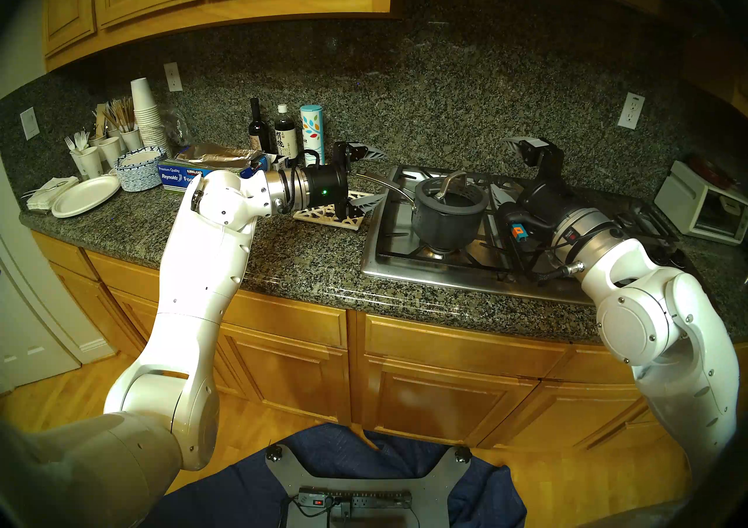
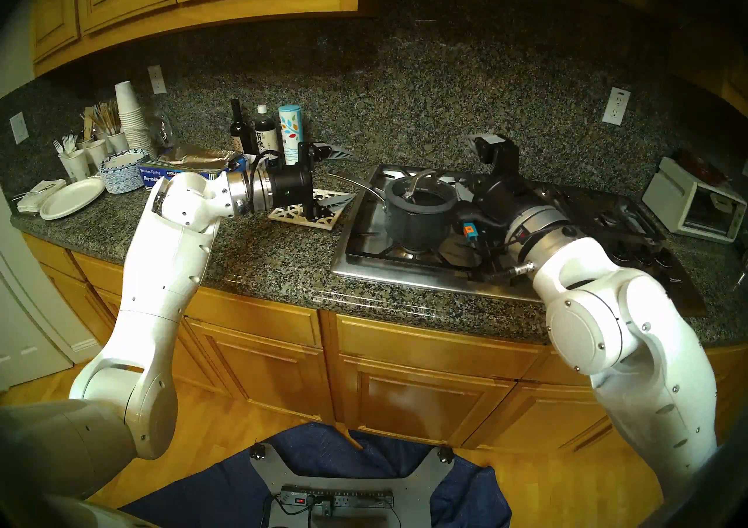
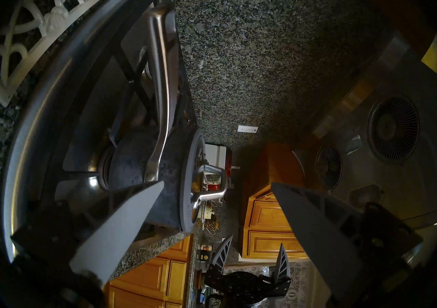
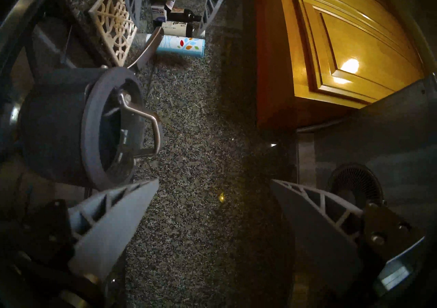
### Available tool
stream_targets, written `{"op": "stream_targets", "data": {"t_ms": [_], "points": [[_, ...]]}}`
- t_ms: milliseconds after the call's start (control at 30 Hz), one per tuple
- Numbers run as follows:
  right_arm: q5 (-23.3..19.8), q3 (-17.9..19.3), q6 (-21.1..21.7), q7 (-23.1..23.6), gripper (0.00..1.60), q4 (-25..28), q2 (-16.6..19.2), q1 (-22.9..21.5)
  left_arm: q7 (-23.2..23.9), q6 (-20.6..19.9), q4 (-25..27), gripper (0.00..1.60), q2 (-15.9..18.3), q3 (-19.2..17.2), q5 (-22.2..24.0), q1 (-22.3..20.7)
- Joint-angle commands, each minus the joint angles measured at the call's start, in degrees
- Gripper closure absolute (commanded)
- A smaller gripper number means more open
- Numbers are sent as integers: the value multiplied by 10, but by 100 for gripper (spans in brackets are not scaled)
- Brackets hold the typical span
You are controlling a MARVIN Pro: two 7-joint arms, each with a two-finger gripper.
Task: Pick up the pot, put it on the stove, take off the pot lid
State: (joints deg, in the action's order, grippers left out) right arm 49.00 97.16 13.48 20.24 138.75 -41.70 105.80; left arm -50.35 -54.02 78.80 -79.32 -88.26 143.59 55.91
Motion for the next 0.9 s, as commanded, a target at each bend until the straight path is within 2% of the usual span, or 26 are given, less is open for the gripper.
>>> {"op": "stream_targets", "data": {"t_ms": [0, 433, 867], "points": [[-40, 52, -19, 18, 0, 13, 6, -6, 3, -1, 14, 0, -1, -3, 7, -22], [-113, 110, -64, 78, 0, 13, 8, -2, 2, -1, 15, 0, -1, -3, 8, -22], [-159, 138, -94, 115, 0, 13, 7, -5, 2, -1, 15, 0, -1, -3, 9, -22]]}}
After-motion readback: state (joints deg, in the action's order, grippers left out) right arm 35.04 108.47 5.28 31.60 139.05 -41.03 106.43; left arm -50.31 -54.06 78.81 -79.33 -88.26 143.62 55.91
